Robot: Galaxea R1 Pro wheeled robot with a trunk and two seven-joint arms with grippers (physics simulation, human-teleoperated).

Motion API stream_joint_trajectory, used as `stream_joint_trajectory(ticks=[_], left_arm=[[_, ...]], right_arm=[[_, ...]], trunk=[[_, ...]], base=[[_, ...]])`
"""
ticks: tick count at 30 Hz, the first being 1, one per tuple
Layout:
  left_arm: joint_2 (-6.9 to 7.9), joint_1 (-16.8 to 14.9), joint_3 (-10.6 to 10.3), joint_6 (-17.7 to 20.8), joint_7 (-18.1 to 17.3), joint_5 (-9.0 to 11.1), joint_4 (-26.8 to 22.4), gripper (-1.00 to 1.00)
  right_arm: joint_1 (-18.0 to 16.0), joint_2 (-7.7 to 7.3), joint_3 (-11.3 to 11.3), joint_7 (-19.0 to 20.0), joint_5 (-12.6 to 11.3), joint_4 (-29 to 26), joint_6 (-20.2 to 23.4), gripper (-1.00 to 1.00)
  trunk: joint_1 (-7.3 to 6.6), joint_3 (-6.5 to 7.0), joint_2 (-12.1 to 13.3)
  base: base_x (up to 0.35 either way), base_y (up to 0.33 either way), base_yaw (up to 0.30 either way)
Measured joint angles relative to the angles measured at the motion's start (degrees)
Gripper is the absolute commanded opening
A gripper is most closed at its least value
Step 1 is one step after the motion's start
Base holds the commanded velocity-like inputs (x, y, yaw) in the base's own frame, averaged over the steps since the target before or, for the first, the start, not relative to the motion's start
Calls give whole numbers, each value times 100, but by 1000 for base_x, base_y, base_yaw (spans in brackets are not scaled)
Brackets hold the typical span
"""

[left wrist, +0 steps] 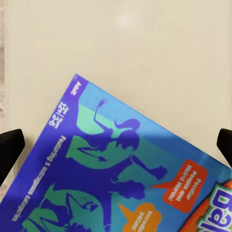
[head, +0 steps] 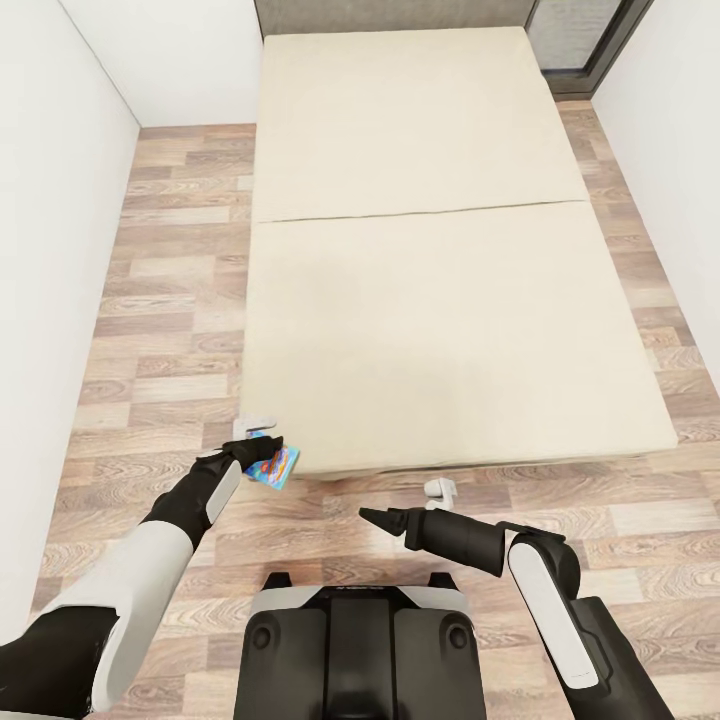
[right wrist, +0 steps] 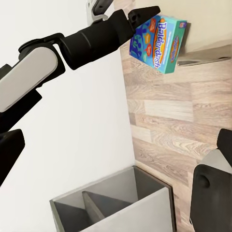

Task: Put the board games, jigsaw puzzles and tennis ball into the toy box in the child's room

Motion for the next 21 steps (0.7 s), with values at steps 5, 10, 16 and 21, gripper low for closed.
stream_joint_trajectory(ticks=[5, 10, 16, 21], left_arm=[[0, 0, 1, 1, 0, 0, 0, 100], [5, 0, 17, 4, 0, 1, -9, 100], [19, -1, 124, 11, 13, -1, -167, 100], [23, -1, 324, 22, 20, -6, -525, 100]], right_arm=[[0, 0, 2, 0, 0, 0, -1, 100], [0, 0, 1, 3, 0, 0, -2, 100], [0, 0, -1, 8, 0, 0, 5, 100], [0, 0, 1, 9, 0, 0, 7, 100]], trunk=[[0, 0, 0], [0, 0, 0], [0, 0, 0], [0, 0, 0]], base=[[0, 0, 0], [0, 0, 0], [0, 0, 0], [0, 0, 0]])
